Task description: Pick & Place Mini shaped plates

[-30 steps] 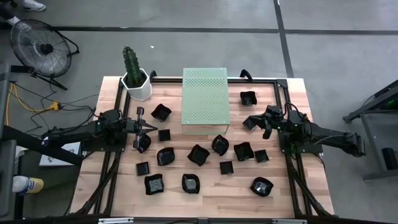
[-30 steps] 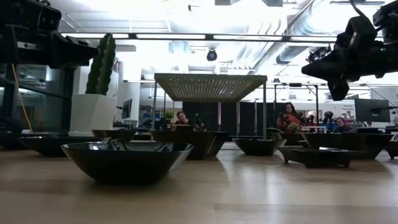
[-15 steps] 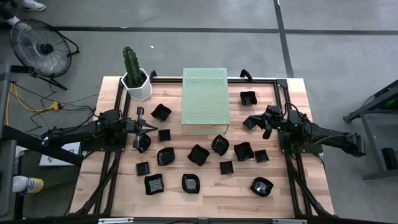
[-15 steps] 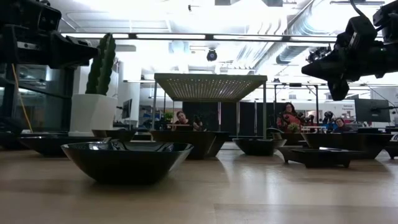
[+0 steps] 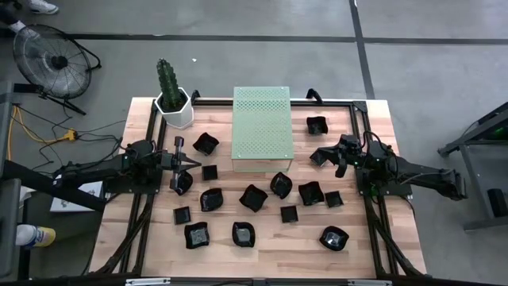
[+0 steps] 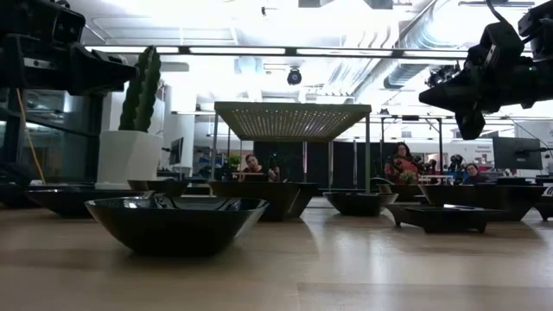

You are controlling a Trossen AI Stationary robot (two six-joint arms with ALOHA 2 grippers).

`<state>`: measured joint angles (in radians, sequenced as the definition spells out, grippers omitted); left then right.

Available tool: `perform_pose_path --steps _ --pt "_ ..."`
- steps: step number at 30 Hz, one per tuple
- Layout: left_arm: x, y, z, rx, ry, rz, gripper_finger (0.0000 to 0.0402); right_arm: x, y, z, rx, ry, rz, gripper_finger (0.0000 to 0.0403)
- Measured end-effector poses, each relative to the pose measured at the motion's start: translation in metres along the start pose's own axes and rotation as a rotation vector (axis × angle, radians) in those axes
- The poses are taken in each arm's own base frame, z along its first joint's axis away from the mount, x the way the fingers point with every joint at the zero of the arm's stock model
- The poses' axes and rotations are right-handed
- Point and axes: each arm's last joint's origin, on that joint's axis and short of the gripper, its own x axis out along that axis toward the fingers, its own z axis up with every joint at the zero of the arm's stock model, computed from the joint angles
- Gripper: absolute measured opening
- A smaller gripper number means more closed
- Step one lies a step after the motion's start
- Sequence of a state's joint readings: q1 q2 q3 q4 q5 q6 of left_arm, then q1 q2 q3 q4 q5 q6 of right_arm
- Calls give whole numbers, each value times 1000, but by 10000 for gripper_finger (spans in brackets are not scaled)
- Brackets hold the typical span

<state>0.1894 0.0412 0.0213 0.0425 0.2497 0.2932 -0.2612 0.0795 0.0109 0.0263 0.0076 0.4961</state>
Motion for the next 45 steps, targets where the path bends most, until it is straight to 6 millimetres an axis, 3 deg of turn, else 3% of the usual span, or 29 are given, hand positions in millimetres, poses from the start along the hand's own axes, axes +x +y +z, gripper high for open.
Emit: perform_pose_path --steps 18,26,30,37,45 --pt "0 0 0 0 0 0 3 0 0 0 0 -3 -6 12" --pt "0 0 0 0 0 -1 3 -1 4 3 165 45 49 12" --pt "0 0 0 0 0 0 3 -7 12 20 77 60 21 12" --pt "0 0 0 0 0 -1 3 -20 27 60 -49 154 -263 12" --pt "0 0 0 0 0 -1 3 -6 36 99 113 220 -599 12"
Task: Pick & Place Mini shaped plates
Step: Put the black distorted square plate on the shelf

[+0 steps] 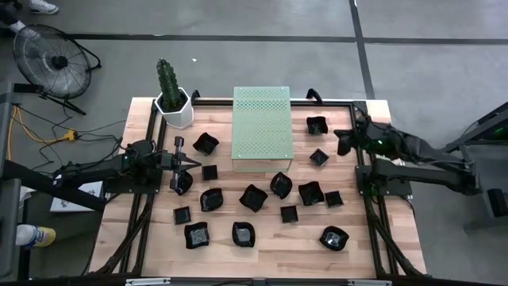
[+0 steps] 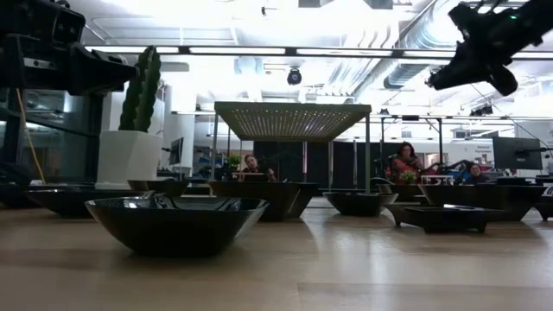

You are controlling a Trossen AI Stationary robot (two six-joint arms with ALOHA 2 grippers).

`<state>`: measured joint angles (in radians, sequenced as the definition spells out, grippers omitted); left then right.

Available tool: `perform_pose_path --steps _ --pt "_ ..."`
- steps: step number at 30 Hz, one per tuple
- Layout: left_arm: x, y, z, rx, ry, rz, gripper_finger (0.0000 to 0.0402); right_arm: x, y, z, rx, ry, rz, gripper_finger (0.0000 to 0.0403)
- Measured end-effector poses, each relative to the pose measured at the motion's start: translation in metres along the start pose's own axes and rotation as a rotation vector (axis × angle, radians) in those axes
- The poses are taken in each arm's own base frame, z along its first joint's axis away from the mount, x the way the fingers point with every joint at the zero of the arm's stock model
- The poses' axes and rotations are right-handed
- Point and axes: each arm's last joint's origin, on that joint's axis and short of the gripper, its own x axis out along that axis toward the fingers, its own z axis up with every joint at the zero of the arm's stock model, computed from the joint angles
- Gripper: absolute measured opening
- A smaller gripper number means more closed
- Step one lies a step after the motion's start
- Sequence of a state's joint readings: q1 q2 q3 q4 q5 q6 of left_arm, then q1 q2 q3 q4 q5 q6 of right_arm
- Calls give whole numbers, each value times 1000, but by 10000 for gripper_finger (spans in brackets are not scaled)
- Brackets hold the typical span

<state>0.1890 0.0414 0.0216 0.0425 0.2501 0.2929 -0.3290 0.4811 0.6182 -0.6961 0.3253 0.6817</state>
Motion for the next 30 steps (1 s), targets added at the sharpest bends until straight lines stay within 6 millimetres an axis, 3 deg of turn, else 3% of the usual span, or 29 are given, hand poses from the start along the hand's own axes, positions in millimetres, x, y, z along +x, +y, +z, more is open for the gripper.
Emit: perform_pose_path --steps 6,13,20,30 --pt "0 0 0 0 0 0 3 15 9 30 99 112 -176 12" --pt "0 0 0 0 0 0 3 50 11 52 169 250 -270 16" --pt "0 0 0 0 0 0 3 82 2 55 223 365 -338 69" --pt "0 0 0 0 0 0 3 112 -19 53 231 446 -468 143"
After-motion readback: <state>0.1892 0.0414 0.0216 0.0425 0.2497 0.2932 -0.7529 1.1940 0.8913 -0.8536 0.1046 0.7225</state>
